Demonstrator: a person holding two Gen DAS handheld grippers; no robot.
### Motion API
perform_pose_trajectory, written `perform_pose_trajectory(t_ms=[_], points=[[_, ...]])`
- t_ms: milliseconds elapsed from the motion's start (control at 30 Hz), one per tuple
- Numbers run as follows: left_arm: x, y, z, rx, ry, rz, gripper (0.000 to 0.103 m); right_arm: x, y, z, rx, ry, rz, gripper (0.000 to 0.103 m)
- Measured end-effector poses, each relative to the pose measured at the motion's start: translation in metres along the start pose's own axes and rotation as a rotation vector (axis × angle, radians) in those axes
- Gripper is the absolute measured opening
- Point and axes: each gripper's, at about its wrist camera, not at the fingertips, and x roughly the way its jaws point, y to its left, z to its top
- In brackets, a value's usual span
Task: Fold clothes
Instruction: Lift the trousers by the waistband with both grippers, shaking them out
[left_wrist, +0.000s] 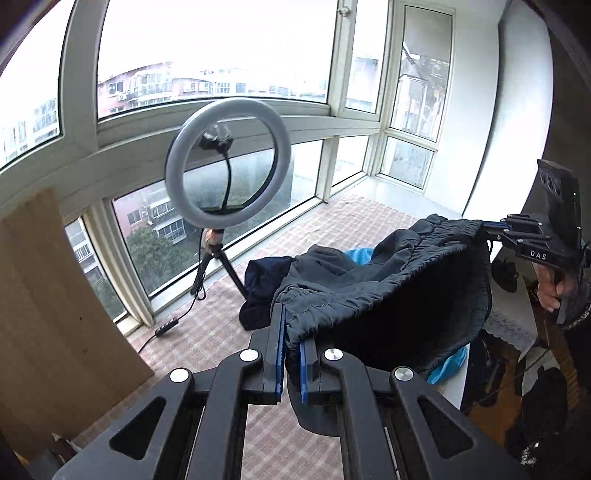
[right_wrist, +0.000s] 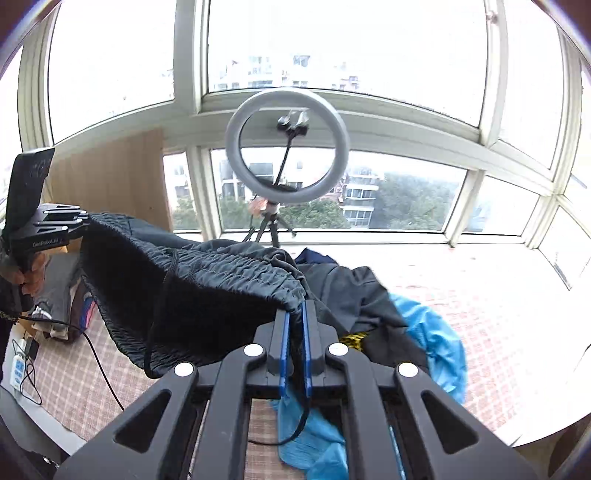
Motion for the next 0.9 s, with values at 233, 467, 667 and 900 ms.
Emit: perform_pose_trajectory(t_ms=[233,467,667,900], points=[[0.071,-0.094,0.08,0.105,0.057,-0.04,0.005,-0.049,-0.103,-0.014,0.052,-0.02,-0.144,0.006],[0.189,-0.185,0.211,0.091,0.073,0.002,0.005,-0.001,-0.262,0.002,0.217,0.107,-0.325,0.005],[0.108,-0.248,0.407,0.089,-0.265,-0.005,0.004,-0.158,-0.305,0.154,0.168,-0.207,-0.588,0.005],[0.011,-0.235,0.449,0.131,-0.427,-0.046,0.005,-0.269,-0.236,0.195,0.082,-0.375,-0.613,0.005]])
